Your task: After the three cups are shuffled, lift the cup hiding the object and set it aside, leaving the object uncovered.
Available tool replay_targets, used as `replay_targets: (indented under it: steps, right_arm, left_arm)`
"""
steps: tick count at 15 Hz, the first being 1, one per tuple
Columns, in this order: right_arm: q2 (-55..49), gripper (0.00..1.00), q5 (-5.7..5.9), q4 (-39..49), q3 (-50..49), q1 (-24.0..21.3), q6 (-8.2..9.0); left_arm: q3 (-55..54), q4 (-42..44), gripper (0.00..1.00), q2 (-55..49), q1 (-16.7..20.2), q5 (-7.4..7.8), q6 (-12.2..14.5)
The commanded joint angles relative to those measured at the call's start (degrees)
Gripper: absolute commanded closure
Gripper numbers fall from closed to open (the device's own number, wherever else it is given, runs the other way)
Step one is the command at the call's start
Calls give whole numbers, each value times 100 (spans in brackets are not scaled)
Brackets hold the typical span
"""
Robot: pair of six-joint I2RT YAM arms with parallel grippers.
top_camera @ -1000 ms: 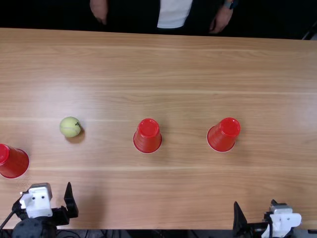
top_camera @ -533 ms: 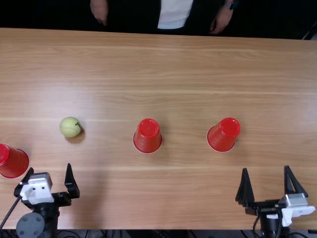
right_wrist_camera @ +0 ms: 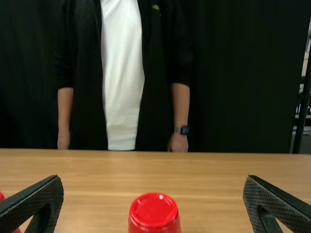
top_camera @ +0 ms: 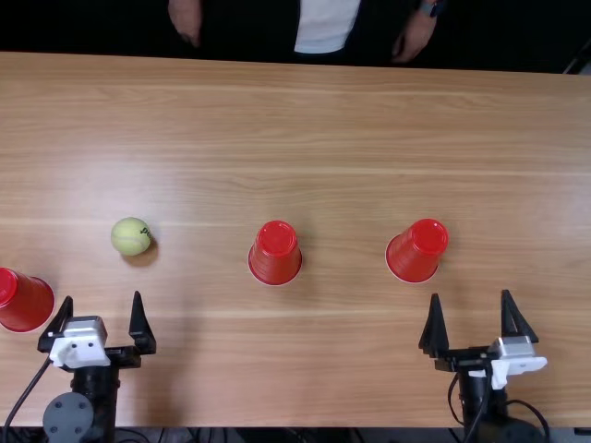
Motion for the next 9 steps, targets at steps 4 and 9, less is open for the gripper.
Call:
replay_targets:
  steps: [4, 9]
  right_arm:
    - [-36, 0, 4, -444, -129, -28, 18]
    - [-36, 0, 14, -444, -129, -28, 8]
  left_arm:
    - [-183, 12, 0, -62, -35, -13, 311]
    - [-183, 1, 0, -62, -26, -23, 322]
